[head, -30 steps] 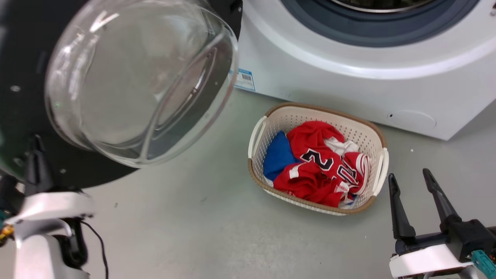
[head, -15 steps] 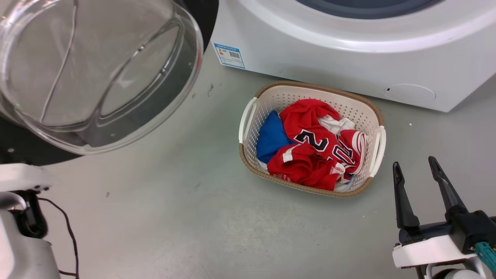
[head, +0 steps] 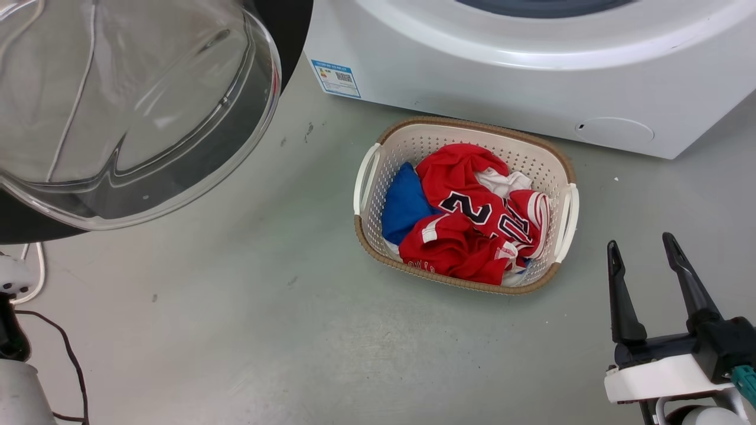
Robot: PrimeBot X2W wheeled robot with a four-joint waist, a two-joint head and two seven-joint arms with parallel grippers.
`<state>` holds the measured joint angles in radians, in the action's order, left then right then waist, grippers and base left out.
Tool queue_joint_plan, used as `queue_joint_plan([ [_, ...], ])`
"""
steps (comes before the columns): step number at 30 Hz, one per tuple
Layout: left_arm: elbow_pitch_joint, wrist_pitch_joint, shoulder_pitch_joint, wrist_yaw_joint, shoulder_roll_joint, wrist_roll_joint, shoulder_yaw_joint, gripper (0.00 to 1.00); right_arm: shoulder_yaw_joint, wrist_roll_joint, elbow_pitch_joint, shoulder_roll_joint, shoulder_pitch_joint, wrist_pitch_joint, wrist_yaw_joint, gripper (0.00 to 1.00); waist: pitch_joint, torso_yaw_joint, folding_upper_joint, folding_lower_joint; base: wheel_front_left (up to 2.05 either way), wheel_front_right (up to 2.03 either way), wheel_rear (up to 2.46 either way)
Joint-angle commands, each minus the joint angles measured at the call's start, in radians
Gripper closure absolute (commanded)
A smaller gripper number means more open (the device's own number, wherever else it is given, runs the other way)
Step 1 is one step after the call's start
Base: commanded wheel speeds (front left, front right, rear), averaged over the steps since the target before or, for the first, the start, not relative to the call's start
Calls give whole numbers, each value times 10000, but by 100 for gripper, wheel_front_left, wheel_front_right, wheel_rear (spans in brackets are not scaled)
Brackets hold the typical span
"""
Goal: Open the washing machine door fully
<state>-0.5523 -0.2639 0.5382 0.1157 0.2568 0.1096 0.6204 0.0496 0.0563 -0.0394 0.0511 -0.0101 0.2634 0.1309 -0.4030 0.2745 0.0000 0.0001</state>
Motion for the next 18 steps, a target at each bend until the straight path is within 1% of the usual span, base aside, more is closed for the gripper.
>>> queue_joint_plan([
  [1, -26, -9, 129, 29, 140, -23, 34, 100, -12, 50, -5, -18, 45, 18, -4, 0, 72, 4, 0, -1, 0, 0, 0],
  [6, -101, -17, -37, 103, 204, -184, -175, 100, -95, -89, 43, -18, 80, 18, -4, 0, 382, -9, 0, -1, 0, 0, 0],
  [11, -64, -17, -507, 121, 80, -247, -438, 100, -225, -360, 157, -20, 203, 18, -4, 0, 878, -85, 0, -1, 0, 0, 0],
  [18, 851, -17, -1436, 130, -64, -139, -921, 100, -344, -774, 295, -20, 354, 18, -3, 0, 1658, -309, 0, -1, 0, 0, 0],
])
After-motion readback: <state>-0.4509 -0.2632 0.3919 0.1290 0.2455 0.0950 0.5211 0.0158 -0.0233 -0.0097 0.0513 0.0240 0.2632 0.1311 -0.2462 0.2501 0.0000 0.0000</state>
